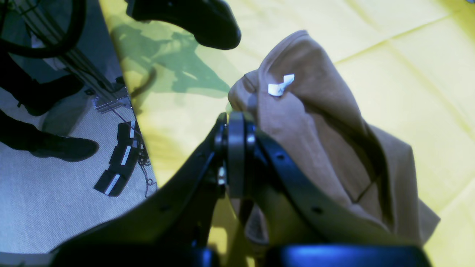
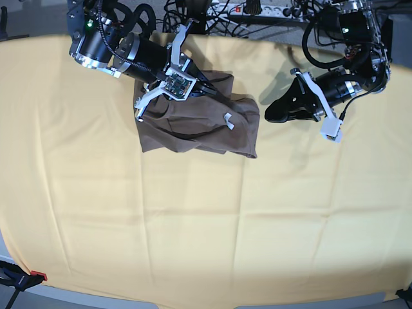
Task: Fold the T-shirt properly
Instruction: 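Grasp the strip's other end with the right gripper and fold it over the stack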
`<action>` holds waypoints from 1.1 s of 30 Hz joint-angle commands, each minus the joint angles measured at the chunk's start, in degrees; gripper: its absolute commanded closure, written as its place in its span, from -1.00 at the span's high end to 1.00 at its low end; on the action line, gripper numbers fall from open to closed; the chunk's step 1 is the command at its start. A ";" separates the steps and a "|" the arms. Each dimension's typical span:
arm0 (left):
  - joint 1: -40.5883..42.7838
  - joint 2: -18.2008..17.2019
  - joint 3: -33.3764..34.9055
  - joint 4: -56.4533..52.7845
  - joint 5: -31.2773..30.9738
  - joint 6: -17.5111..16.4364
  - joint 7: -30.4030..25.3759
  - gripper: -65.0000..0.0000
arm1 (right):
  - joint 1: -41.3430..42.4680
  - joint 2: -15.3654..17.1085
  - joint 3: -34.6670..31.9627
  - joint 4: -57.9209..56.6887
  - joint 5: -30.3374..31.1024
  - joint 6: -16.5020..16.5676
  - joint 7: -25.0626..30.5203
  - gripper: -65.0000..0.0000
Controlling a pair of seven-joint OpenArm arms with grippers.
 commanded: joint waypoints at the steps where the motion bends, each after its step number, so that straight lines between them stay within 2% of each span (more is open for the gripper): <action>1: -0.48 -0.57 -0.15 0.98 -1.57 -0.47 -1.29 -1.00 | 0.15 0.00 -0.09 0.83 0.76 -0.05 1.36 -0.99; 3: -0.48 -0.55 -0.15 0.98 -1.57 -0.47 -1.29 -1.00 | 0.15 0.02 -0.09 0.83 0.02 -0.05 1.29 -0.52; 5: -0.48 -0.55 -0.15 0.98 -1.57 -0.47 -1.29 -1.00 | 0.15 0.07 -0.09 0.83 -3.98 -0.05 1.22 -0.11; 7: -0.50 -0.55 -0.15 0.98 -1.60 -0.47 -1.29 -1.00 | 0.17 0.26 -0.09 0.83 -7.80 -0.05 1.27 0.12; 9: -0.48 -0.57 -0.15 0.98 -1.57 -0.47 -1.29 -1.00 | 0.15 0.57 -0.09 0.83 -8.46 -0.05 1.25 0.16; 12: -0.48 -0.55 -0.15 0.98 -1.57 -0.47 -1.27 -1.00 | 0.17 0.52 -0.09 0.83 -8.74 -0.05 1.49 0.11; 15: -0.48 -0.57 -0.15 0.98 -1.57 -0.47 -1.27 -1.00 | 0.17 0.52 -0.09 0.83 -11.80 -0.44 1.68 -0.34; 19: -0.50 -0.55 -0.15 0.98 -1.62 -0.47 -1.29 -1.00 | 0.48 0.52 -0.09 -2.78 -13.35 -3.06 1.68 -0.96; 24: -0.50 -0.55 -0.15 0.98 -2.01 -0.47 -1.31 -1.00 | 0.48 0.48 -0.11 -2.73 -10.25 -2.82 4.72 -1.00; 29: -0.50 -0.57 -0.15 0.98 -1.99 -0.47 -1.29 -1.00 | 0.46 -0.42 -0.11 -0.87 -0.04 -0.31 5.27 -1.00; 33: -0.48 -0.55 -0.15 0.98 -2.03 -0.47 -1.29 -1.00 | 0.46 -3.34 -0.13 0.48 6.49 -0.05 5.29 -1.00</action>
